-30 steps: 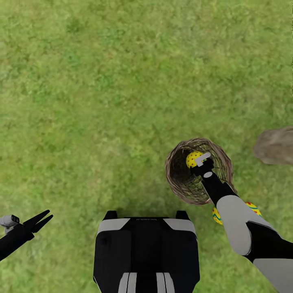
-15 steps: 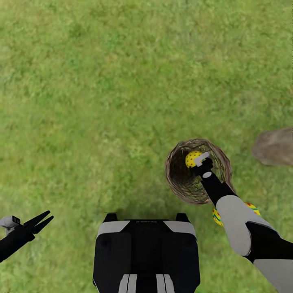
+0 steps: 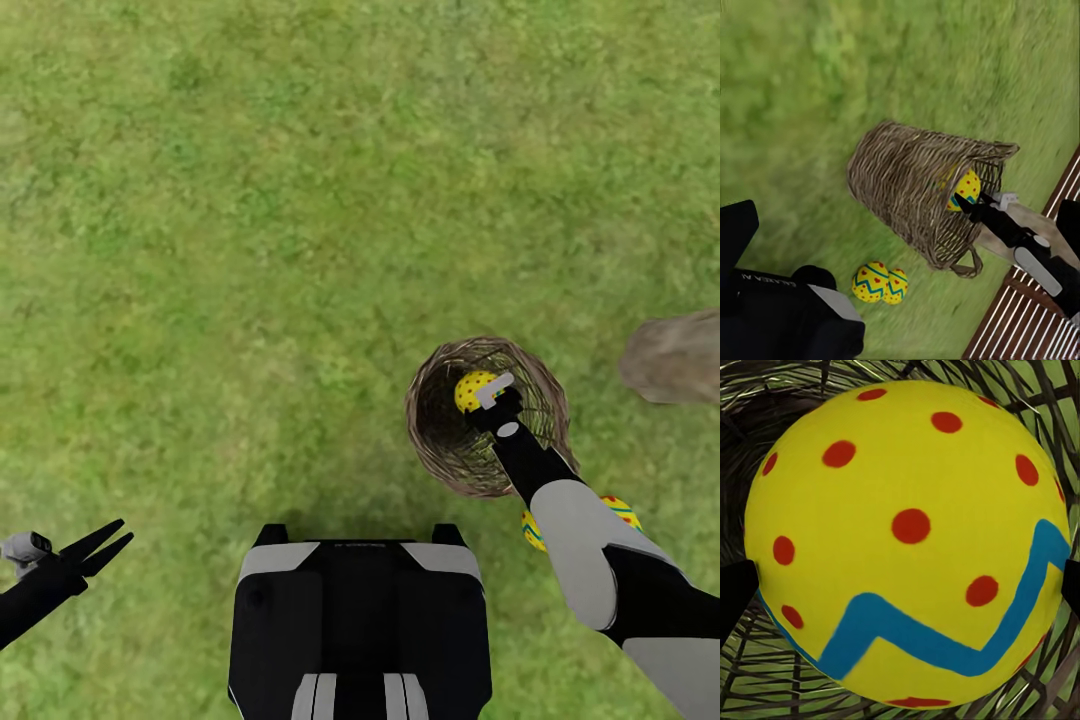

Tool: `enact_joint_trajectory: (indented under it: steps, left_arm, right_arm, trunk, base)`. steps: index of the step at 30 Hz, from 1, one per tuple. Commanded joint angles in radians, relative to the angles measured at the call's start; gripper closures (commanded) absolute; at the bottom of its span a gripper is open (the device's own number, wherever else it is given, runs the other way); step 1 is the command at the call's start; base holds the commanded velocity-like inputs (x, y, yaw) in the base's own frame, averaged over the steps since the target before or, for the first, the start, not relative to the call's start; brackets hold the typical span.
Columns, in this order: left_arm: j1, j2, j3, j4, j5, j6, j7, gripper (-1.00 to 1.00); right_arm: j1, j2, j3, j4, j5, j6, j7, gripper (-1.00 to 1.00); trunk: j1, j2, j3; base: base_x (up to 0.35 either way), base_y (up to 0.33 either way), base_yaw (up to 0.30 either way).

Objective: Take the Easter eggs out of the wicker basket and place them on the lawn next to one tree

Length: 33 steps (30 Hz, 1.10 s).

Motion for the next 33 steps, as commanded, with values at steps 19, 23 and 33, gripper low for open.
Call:
enact_joint_trajectory:
  steps: [19,23,33]
  left_arm:
    - [0.000,0.000,0.001,0.004,-0.001,0.011,-0.004,-1.00]
    - [0.000,0.000,0.001,0.004,-0.001,0.011,-0.004,-1.00]
    - [0.000,0.000,0.001,0.004,-0.001,0.013,-0.004,-1.00]
  right_arm:
    - [0.147,0.050,0.083,-0.251,0.053,0.093,0.005,1.00]
    - [0.187,0.050,0.132,-0.282,0.053,0.106,0.005,1.00]
    - [0.277,0.050,0.159,-0.468,0.055,0.185,0.061,1.00]
  trunk:
    - [0.000,-0.001,0.000]
    - [0.000,-0.001,0.000]
    - [0.000,-0.001,0.000]
  base:
    - [0.000,0.000,0.000]
    - [0.000,0.000,0.000]
    - [0.000,0.000,0.000]
